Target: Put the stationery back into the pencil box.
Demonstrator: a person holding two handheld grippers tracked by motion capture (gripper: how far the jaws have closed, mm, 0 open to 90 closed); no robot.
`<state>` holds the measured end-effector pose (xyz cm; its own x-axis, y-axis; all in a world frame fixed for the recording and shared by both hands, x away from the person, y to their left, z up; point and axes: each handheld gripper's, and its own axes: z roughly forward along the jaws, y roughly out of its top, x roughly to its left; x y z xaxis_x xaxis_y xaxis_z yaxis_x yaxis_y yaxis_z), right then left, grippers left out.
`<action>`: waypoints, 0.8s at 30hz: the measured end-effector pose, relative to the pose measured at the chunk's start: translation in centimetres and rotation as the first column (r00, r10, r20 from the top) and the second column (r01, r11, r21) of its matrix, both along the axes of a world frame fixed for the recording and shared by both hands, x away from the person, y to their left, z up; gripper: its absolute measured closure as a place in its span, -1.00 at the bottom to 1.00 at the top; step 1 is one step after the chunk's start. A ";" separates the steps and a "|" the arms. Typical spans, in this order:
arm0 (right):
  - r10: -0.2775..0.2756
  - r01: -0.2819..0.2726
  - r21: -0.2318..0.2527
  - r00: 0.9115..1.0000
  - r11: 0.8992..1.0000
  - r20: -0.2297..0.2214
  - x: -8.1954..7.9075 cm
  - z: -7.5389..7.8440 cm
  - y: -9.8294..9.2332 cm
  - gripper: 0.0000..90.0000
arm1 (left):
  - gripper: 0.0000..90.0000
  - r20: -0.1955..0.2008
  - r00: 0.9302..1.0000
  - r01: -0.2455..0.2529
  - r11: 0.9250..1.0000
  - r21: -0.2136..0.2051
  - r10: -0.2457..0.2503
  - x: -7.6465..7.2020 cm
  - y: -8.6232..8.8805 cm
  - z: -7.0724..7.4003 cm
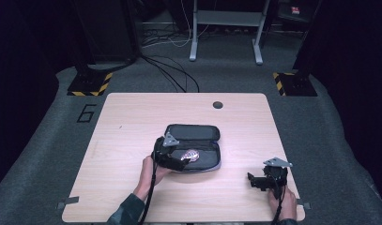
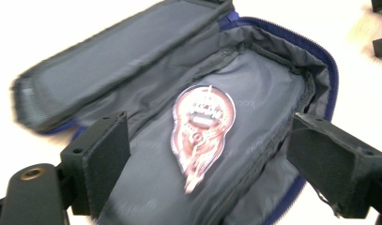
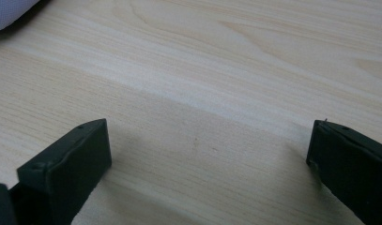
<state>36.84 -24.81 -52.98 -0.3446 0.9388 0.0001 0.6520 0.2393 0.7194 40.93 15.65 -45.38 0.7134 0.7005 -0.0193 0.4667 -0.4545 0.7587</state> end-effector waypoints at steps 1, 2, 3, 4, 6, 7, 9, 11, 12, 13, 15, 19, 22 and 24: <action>0.001 -0.001 0.001 1.000 1.000 0.000 0.0 0.0 0.0 -1.00 | -0.73 0.010 1.000 -0.006 1.000 0.004 0.006 -0.2 0.3 0.2; 0.000 0.000 0.000 1.000 1.000 0.000 0.0 0.0 0.0 -1.00 | -0.75 0.014 1.000 -0.010 1.000 0.003 0.010 -0.5 0.8 0.4; 0.000 0.000 0.000 1.000 1.000 0.000 0.0 0.0 0.0 -1.00 | -0.76 0.017 1.000 -0.013 1.000 0.006 0.013 -0.7 1.2 0.5; 0.000 0.000 0.000 1.000 1.000 0.000 0.0 0.0 0.0 -1.00 | -0.76 0.023 1.000 -0.020 1.000 0.001 0.020 -0.9 1.6 0.6; 0.000 0.000 0.000 1.000 1.000 0.000 0.0 0.0 0.0 -1.00 | -0.78 0.034 0.998 -0.044 0.999 0.014 0.044 -1.7 3.0 0.9; 0.000 0.000 0.000 1.000 1.000 0.000 0.0 0.0 0.0 -1.00 | -0.80 0.037 0.998 -0.050 0.999 0.019 0.049 -2.0 3.6 0.9; 0.000 0.000 0.000 1.000 1.000 0.000 0.0 0.0 0.0 -1.00 | -0.81 0.042 0.996 -0.075 0.997 0.016 0.075 -2.6 4.5 0.7; 0.001 -0.001 0.001 1.000 1.000 0.000 0.0 0.0 0.0 -1.00 | -0.83 0.043 0.995 -0.091 0.995 0.031 0.089 -3.3 5.7 0.4; 0.000 0.000 0.000 1.000 1.000 0.000 0.0 0.0 0.0 -1.00 | -0.84 0.043 0.995 -0.091 0.995 0.031 0.089 -3.3 5.7 0.4; 0.000 0.000 0.000 1.000 1.000 0.000 0.0 0.0 0.0 -1.00 | -0.84 0.036 0.993 -0.113 0.993 0.033 0.112 -4.0 6.8 -0.1; 0.000 0.000 0.000 1.000 1.000 0.000 0.0 0.0 0.0 -1.00 | -0.86 0.030 0.990 -0.138 0.989 0.045 0.137 -4.6 7.9 -0.7; 0.000 0.000 0.000 1.000 1.000 0.000 0.0 0.0 0.0 -1.00 | -0.90 0.006 0.983 -0.185 0.981 0.064 0.185 -5.8 10.0 -2.4; 0.000 0.000 0.000 1.000 1.000 0.000 0.0 0.0 0.0 -1.00 | -0.95 -0.010 0.975 -0.221 0.972 0.083 0.223 -6.4 11.4 -3.8; 0.000 0.000 0.000 1.000 1.000 0.000 0.0 0.0 0.0 -1.00 | -0.96 -0.028 0.967 -0.249 0.966 0.073 0.252 -6.8 12.2 -4.7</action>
